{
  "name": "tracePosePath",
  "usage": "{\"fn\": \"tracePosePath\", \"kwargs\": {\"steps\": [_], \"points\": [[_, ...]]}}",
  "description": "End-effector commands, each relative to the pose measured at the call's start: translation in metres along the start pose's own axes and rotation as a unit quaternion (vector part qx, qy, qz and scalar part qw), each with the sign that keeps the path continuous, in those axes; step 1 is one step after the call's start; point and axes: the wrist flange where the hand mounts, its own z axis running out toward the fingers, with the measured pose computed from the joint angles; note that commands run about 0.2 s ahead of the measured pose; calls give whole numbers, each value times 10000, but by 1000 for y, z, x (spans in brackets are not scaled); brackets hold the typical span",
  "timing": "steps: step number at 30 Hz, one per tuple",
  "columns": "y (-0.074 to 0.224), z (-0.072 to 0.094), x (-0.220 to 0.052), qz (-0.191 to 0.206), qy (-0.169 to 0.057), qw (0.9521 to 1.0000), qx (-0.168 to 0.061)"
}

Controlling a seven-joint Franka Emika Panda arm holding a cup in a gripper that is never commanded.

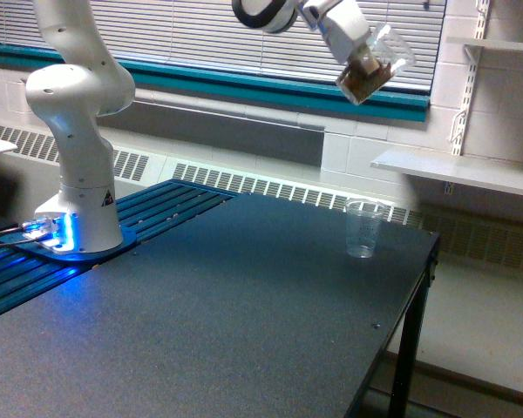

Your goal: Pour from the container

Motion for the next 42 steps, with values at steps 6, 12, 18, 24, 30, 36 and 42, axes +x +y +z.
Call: {"fn": "tracePosePath", "kwargs": {"steps": [6, 12, 18, 24, 30, 36, 42], "points": [[-12, 24, -41, -526, -282, 9982, 59], [-18, 37, -59, -670, -410, 9969, 38], [-21, 50, -75, -797, -541, 9953, 59], [-24, 62, -91, -908, -655, 9937, 63], [-30, 71, -101, -992, -763, 9921, 68], [-34, 78, -110, -1144, -838, 9898, 98], [-40, 83, -119, -1221, -938, 9880, 83]]}}
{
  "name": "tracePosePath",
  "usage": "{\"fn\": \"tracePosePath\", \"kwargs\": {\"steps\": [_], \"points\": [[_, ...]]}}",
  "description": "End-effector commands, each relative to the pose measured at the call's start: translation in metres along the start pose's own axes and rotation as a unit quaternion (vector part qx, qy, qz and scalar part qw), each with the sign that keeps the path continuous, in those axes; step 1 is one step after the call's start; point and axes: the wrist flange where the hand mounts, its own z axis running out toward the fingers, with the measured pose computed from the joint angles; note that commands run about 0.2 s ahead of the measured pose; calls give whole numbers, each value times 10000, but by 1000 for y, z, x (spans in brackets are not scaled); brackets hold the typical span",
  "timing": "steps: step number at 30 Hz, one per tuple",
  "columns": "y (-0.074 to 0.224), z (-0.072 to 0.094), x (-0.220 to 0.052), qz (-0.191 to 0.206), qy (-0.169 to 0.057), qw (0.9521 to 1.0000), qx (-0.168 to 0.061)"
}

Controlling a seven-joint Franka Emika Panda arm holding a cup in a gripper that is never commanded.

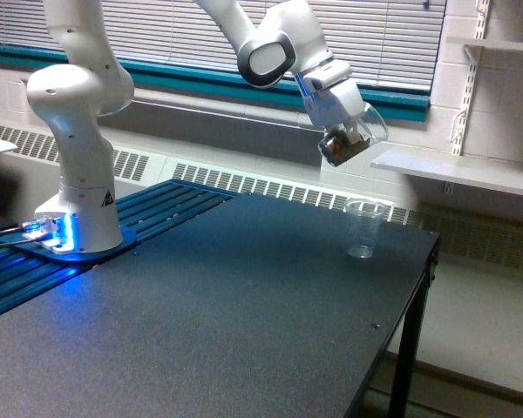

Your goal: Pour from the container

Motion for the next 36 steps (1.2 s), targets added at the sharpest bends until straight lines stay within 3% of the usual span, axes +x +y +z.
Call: {"fn": "tracePosePath", "kwargs": {"steps": [1, 25, 36], "points": [[-14, 2, -3, -86, 7, 9999, 53], [-21, 22, -7, -433, -287, 9984, -234], [-16, 25, -4, -650, -266, 9968, -380]]}}
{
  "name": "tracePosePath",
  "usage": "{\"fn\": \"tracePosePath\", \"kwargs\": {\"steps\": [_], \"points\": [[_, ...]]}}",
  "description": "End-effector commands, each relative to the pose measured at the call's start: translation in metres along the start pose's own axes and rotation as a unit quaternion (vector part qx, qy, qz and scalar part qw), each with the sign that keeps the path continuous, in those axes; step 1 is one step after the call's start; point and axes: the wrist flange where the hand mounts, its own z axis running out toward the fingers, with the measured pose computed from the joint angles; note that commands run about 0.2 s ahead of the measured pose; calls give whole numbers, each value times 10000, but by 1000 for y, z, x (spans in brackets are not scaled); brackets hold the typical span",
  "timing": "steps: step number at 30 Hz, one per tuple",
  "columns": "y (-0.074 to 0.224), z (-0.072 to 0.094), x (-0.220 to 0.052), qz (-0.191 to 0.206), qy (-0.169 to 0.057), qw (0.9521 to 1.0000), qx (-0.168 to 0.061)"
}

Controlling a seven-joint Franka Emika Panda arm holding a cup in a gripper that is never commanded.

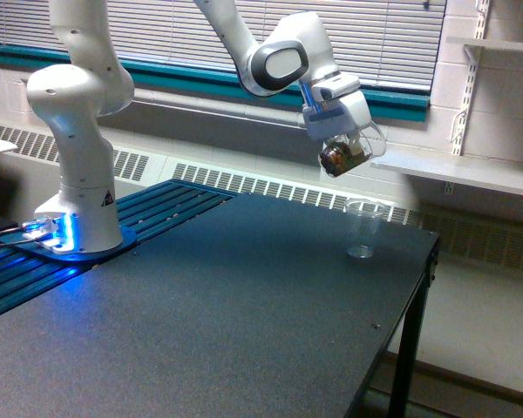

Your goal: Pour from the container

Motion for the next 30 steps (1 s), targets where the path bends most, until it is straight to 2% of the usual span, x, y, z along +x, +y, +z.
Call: {"fn": "tracePosePath", "kwargs": {"steps": [1, 12, 27, 30], "points": [[5, 0, 5, 53, 21, 9999, -82], [5, 2, 6, -77, -60, 9998, -196], [-1, 8, -4, -185, -145, 9995, -205], [-1, 10, -6, -180, -99, 9996, -192]]}}
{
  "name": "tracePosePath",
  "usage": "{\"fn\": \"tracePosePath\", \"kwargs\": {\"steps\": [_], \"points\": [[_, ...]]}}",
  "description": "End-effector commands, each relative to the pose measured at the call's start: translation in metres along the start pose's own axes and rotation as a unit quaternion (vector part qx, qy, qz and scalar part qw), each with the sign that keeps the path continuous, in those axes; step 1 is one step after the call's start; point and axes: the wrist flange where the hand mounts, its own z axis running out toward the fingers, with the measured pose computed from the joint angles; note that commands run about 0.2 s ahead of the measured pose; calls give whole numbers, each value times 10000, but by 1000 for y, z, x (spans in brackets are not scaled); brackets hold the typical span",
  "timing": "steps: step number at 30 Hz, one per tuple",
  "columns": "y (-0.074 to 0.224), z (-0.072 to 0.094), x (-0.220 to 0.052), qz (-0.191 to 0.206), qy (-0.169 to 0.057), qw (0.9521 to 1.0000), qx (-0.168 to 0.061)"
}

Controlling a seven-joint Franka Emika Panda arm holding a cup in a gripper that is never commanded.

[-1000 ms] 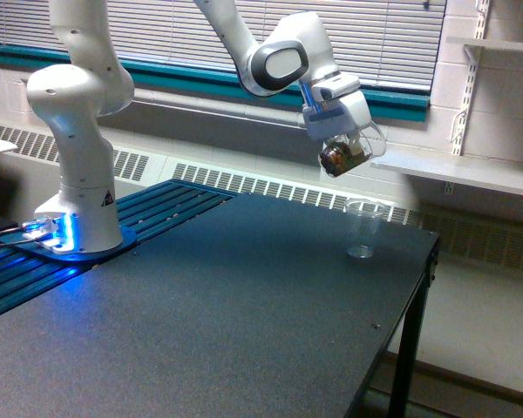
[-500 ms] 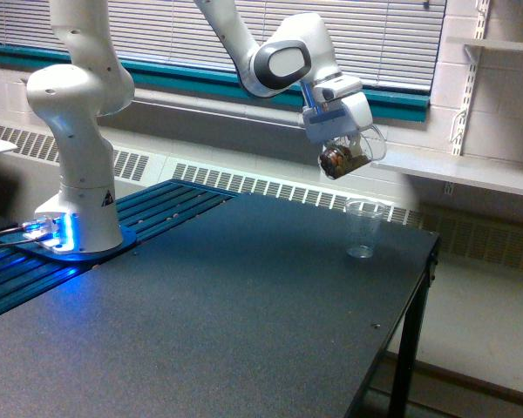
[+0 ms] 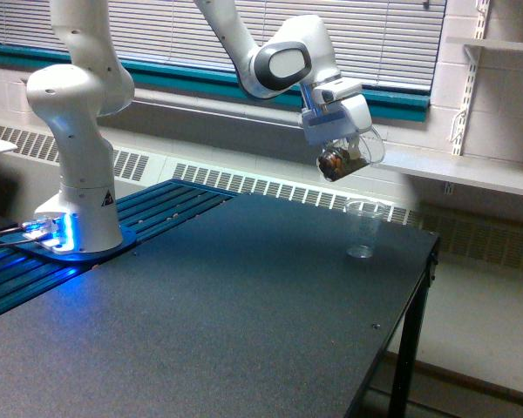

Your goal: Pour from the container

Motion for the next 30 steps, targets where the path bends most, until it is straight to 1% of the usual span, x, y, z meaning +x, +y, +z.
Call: {"fn": "tracePosePath", "kwargs": {"steps": [1, 6, 18, 30], "points": [[-5, 2, -3, 7, 60, 10000, 12], [-5, 5, -5, 7, 134, 9999, 26], [-9, 6, -4, 71, 108, 9999, 66], [-13, 5, -6, 19, 67, 9998, 202]]}}
